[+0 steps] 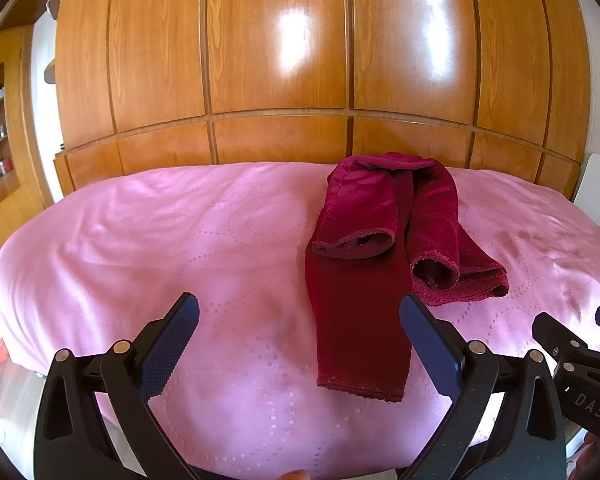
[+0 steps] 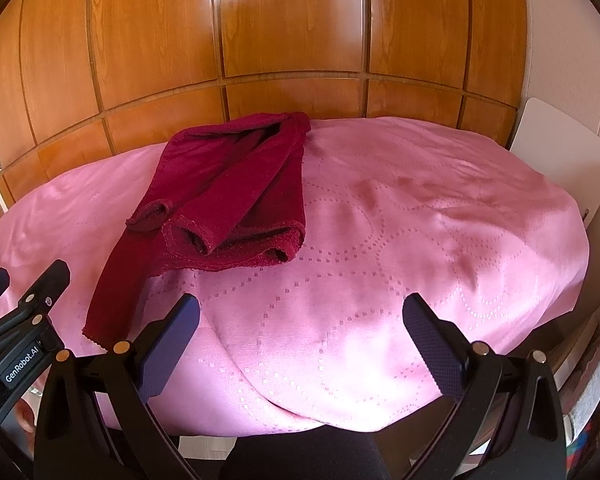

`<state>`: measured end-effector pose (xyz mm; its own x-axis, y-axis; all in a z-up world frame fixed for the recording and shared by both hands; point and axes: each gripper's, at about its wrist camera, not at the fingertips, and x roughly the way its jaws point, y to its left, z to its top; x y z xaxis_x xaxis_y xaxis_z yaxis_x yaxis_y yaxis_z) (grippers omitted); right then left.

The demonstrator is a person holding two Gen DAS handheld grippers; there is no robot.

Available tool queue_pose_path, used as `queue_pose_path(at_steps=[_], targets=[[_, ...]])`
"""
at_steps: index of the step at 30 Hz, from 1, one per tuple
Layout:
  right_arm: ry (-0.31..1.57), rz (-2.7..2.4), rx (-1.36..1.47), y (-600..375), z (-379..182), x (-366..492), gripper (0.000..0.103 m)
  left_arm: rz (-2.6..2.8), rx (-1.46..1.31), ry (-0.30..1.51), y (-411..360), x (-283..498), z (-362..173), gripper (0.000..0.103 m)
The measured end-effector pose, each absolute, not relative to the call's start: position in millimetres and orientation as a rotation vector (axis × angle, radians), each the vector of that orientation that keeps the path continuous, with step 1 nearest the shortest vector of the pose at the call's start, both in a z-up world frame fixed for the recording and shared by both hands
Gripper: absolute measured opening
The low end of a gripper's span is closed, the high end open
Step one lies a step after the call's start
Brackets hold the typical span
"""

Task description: Fold small clothes

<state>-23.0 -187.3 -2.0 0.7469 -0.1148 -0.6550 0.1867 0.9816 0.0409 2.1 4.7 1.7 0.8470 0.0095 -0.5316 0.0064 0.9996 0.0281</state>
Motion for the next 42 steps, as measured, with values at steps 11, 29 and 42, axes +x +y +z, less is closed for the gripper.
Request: queue_pose_path(at_steps=[11, 29, 42], targets=[[0.726, -0.175, 0.126, -191.9, -4.9, -20.5, 0.101, 0.004, 0.024, 0.566, 5.4, 2.6, -0.2, 0.1], [0.781, -0.141, 0.192, -205.2, -17.7, -13.1, 0.101, 0.018, -0.022, 0.637, 19.1, 16.5, -14.1, 0.1], [0.876, 0.021, 0.278, -214.9, -27.1, 10.6, 0.101, -0.061, -0.017, 0.715, 23.6, 40.3, -26.5, 0.1]])
